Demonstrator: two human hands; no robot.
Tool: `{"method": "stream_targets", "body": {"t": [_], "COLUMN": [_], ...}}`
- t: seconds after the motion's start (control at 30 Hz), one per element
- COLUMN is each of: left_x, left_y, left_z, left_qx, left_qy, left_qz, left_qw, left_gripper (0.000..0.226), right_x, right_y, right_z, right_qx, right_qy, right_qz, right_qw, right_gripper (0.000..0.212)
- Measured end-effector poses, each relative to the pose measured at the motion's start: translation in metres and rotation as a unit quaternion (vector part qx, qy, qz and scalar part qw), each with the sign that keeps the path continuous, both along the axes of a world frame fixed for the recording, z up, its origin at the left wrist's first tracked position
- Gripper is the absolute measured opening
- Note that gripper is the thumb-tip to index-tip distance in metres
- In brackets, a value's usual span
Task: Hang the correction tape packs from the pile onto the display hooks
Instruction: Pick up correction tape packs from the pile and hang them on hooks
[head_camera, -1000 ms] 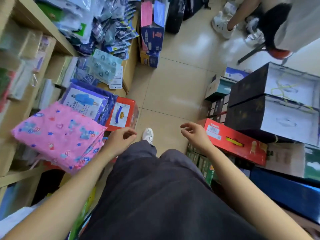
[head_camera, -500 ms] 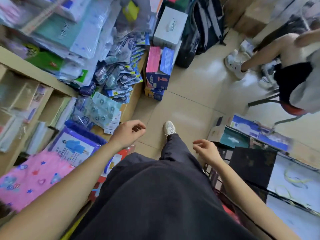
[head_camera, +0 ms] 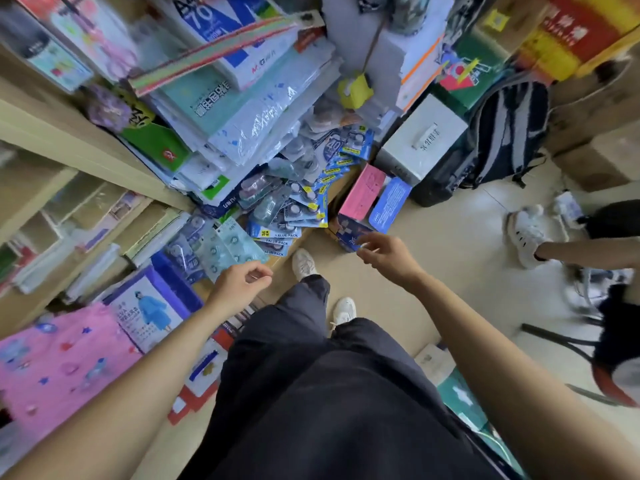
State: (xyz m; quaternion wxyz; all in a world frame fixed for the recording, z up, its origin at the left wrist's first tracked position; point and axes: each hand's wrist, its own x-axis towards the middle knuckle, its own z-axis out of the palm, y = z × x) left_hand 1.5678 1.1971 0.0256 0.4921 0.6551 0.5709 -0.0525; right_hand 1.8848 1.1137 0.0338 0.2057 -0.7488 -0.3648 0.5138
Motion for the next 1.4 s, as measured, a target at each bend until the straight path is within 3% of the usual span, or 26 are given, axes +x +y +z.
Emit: {"method": "stream_targets", "body": {"t": [0.37, 0.47, 0.63, 0.73, 0.83, 0.93, 1.0, 1.07, 1.17, 1.3, 1.4], "left_x": [0.025, 0.04, 0.074, 0.091, 0.104, 0.119, 0.132, 0.144, 0.156, 0.156, 0.153], "left_y": [0.122, 0.14, 0.139, 0.12, 0.105, 0.102, 0.105, 0.11, 0.115, 0.106, 0.098], "left_z": [-0.092, -0.128, -0.202, -0.241, -0.271, -0.292, -0.298, -0.302, -0.304, -0.308, -0.297], "left_qx": [-0.023, -0.02, -0.046, -0.054, -0.035, -0.016, -0.015, -0.017, -0.054, -0.112, -0.153], "left_qy": [-0.021, -0.017, 0.014, 0.022, 0.033, 0.071, 0.066, 0.049, 0.075, 0.052, -0.035], "left_qz": [0.115, 0.177, 0.201, 0.178, 0.178, 0.192, 0.222, 0.278, 0.372, 0.477, 0.587], "left_qw": [0.993, 0.984, 0.978, 0.982, 0.983, 0.979, 0.973, 0.959, 0.924, 0.87, 0.794], "left_gripper": [0.009, 0.009, 0.015, 0.027, 0.041, 0.053, 0.065, 0.068, 0.062, 0.046, 0.027], "right_x": [0.011, 0.016, 0.015, 0.013, 0.006, -0.005, -0.009, -0.01, -0.006, 0.005, 0.009], "right_y": [0.12, 0.148, 0.206, 0.23, 0.24, 0.246, 0.247, 0.247, 0.252, 0.255, 0.247], "right_z": [-0.066, -0.101, -0.181, -0.239, -0.293, -0.329, -0.345, -0.349, -0.341, -0.334, -0.326], "right_qx": [-0.094, -0.118, -0.179, -0.227, -0.27, -0.274, -0.273, -0.27, -0.277, -0.294, -0.262], "right_qy": [-0.057, -0.069, -0.055, -0.029, 0.028, 0.047, 0.033, 0.018, 0.025, 0.055, 0.041], "right_qz": [0.064, 0.066, 0.054, 0.053, 0.017, -0.074, -0.114, -0.111, -0.067, -0.125, -0.168], "right_qw": [0.992, 0.988, 0.981, 0.972, 0.962, 0.958, 0.955, 0.956, 0.958, 0.946, 0.949], "right_gripper": [0.015, 0.014, 0.005, 0.013, 0.053, 0.053, 0.067, 0.068, 0.046, 0.064, 0.067]}}
